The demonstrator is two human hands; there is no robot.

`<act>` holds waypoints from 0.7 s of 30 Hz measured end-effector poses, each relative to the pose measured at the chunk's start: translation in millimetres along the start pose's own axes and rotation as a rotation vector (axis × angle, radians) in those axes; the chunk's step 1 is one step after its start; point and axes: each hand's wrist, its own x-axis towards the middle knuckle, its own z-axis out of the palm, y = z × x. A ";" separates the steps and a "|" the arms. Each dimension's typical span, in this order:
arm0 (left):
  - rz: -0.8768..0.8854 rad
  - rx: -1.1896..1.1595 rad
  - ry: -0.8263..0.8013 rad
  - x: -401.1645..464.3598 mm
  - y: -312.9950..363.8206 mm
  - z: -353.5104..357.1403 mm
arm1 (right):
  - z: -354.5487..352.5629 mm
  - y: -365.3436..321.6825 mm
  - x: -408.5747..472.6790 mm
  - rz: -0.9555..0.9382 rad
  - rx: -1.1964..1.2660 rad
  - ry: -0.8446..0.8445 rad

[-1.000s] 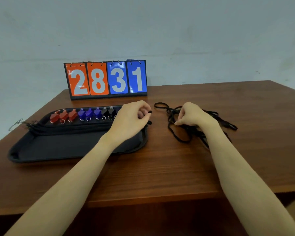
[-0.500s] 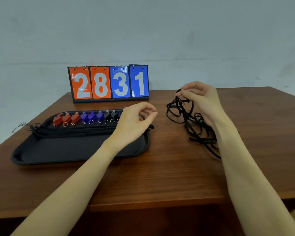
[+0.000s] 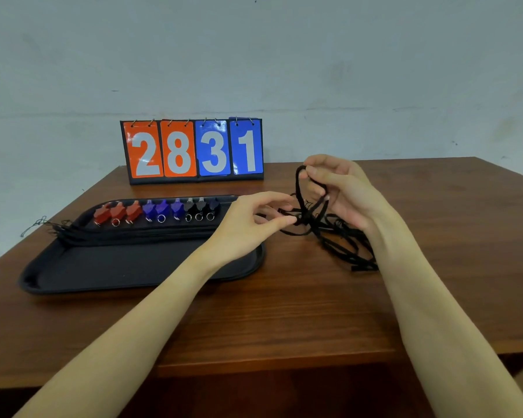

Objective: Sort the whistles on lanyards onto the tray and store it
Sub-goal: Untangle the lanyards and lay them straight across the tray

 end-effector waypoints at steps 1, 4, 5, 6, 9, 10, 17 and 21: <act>0.004 -0.008 -0.010 -0.5 0.4 1.3 | 0.4 -0.4 -0.1 0.005 -0.001 0.014; 0.013 -0.057 -0.029 -1.6 4.1 4.2 | 0.7 0.6 0.1 0.016 0.003 0.064; 0.006 -0.085 -0.036 -1.9 5.5 4.7 | -0.3 1.3 0.3 0.017 0.016 0.074; -0.003 -0.111 -0.042 -1.8 6.2 4.7 | -2.0 1.7 0.2 0.012 0.023 0.088; -0.026 -0.181 -0.025 -1.0 5.9 1.4 | -11.4 0.5 1.0 -0.019 -0.118 0.206; -0.034 -0.213 -0.007 -0.7 5.9 -0.5 | -15.5 0.4 1.9 -0.026 -0.231 0.284; -0.105 -0.300 0.077 -2.0 12.7 -5.8 | -47.8 12.1 4.6 0.079 -1.116 0.711; -0.106 -0.282 0.134 -2.9 13.1 -5.1 | -53.9 16.2 3.0 0.148 -1.248 0.775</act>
